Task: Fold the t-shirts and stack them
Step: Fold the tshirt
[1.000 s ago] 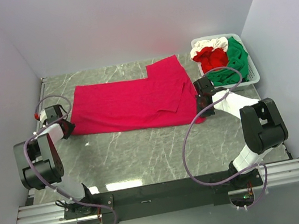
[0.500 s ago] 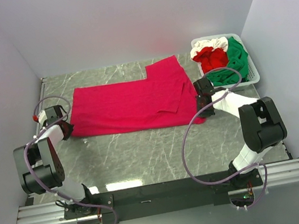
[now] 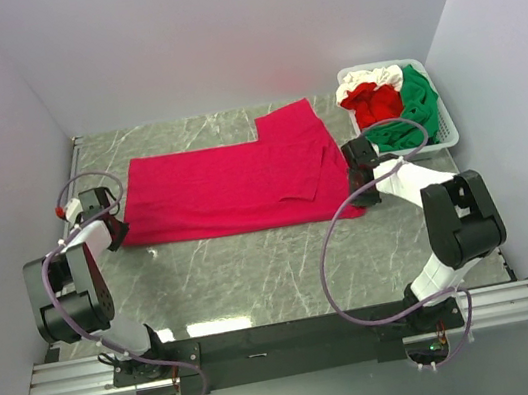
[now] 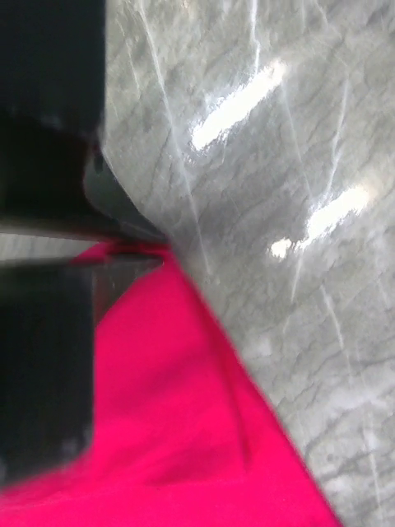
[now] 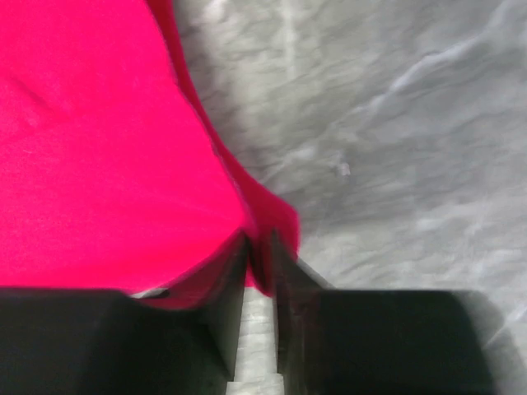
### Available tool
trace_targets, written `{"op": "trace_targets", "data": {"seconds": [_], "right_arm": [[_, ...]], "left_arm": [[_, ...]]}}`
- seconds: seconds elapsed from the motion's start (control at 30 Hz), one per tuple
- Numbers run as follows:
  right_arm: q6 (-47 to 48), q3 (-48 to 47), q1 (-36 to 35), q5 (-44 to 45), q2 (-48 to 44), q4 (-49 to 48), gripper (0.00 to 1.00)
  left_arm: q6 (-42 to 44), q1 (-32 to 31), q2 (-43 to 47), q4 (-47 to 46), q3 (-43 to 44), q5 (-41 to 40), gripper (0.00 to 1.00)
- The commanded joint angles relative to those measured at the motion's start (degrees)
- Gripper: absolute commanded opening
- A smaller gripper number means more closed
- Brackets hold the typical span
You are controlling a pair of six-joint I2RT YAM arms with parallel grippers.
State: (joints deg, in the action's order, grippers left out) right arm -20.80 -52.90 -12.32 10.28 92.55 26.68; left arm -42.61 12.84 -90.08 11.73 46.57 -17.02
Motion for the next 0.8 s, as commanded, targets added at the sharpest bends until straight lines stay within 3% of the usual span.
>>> {"op": "trace_targets", "data": {"seconds": [0.0, 0.03, 0.07, 0.1, 0.2, 0.33, 0.43, 0.57, 0.77], "right_arm": [[-0.03, -0.10, 0.80, 5.18, -0.96, 1.71, 0.28], [-0.03, 0.17, 0.72, 5.79, -1.75, 1.71, 0.36], [-0.03, 0.26, 0.71, 5.97, -3.68, 1.63, 0.50], [0.05, 0.35, 0.54, 5.89, -4.65, 1.71, 0.55], [0.05, -0.70, -0.77, 7.90, -7.73, 3.28, 0.62], [0.14, -3.95, -4.11, 11.25, -10.46, 5.66, 0.64], [0.93, -6.42, -7.45, 7.48, -10.29, 5.23, 0.64], [2.25, -10.19, -11.49, -0.34, -5.55, 2.51, 0.63], [3.22, -15.03, -13.61, -4.92, 3.42, 0.31, 0.61]], "left_arm": [[0.60, 0.61, 0.70, -0.04, 0.02, -4.51, 0.35], [0.51, 0.52, 1.13, 0.49, 0.10, -4.87, 0.45], [0.25, 0.34, 2.44, 0.75, 0.19, -5.91, 0.55], [0.16, -0.27, 3.33, 1.10, 0.63, -6.36, 0.70], [-0.63, -3.68, 6.14, 3.21, 2.38, -10.13, 0.87], [-1.77, -11.86, 8.60, 5.94, 5.46, -15.23, 0.96], [-2.56, -20.12, 9.66, 5.94, 7.22, -16.03, 0.99], [-4.50, -30.13, 7.48, 2.00, 7.05, -10.86, 0.99], [-6.17, -34.72, -1.48, -2.76, 7.14, -4.35, 0.99]]}}
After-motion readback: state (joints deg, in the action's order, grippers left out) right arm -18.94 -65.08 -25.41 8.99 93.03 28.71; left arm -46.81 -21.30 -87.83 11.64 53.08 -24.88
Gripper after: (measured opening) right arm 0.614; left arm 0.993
